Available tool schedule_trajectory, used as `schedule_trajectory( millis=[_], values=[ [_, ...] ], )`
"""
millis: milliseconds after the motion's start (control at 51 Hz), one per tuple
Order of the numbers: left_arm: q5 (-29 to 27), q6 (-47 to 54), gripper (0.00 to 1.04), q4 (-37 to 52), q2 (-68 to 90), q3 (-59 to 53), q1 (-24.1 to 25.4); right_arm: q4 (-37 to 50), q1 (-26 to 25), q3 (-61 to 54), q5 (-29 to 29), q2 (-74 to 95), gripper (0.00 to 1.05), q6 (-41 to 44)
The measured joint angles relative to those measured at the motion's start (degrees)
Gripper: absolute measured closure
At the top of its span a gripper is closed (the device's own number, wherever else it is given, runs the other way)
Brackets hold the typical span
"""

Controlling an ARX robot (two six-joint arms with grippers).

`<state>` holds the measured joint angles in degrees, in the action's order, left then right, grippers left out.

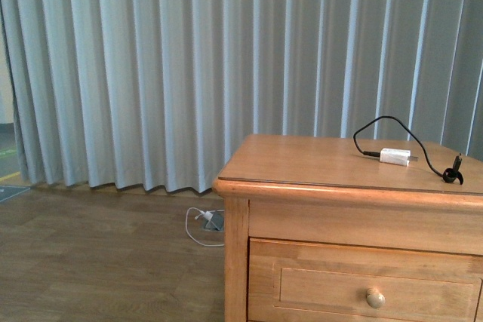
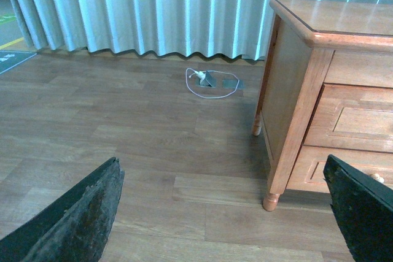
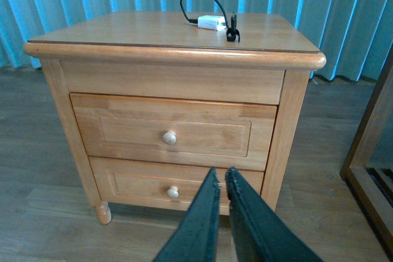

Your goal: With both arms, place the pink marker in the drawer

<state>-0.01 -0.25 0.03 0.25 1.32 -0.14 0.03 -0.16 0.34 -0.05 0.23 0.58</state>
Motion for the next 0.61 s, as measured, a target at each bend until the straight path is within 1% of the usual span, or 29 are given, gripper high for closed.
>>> schedule_trajectory(
  millis=[137, 157, 216, 471, 491, 530, 608],
  values=[
    [0.0, 0.0, 0.06, 0.0, 0.0, 0.0, 0.0, 0.0, 0.0, 0.0, 0.0, 0.0, 0.65, 0.0],
    [0.0, 0.0, 0.06, 0.0, 0.0, 0.0, 0.0, 0.0, 0.0, 0.0, 0.0, 0.0, 0.63, 0.0],
    [0.0, 0.0, 0.06, 0.0, 0.0, 0.0, 0.0, 0.0, 0.0, 0.0, 0.0, 0.0, 0.54, 0.0],
    [0.0, 0.0, 0.06, 0.0, 0.0, 0.0, 0.0, 0.0, 0.0, 0.0, 0.0, 0.0, 0.07, 0.0],
    [0.0, 0.0, 0.06, 0.0, 0.0, 0.0, 0.0, 0.0, 0.0, 0.0, 0.0, 0.0, 0.06, -0.1],
    [0.0, 0.0, 0.06, 0.0, 0.0, 0.0, 0.0, 0.0, 0.0, 0.0, 0.0, 0.0, 0.09, -0.1],
    [0.0, 0.0, 0.06, 0.0, 0.0, 0.0, 0.0, 0.0, 0.0, 0.0, 0.0, 0.0, 0.08, -0.2]
  ],
)
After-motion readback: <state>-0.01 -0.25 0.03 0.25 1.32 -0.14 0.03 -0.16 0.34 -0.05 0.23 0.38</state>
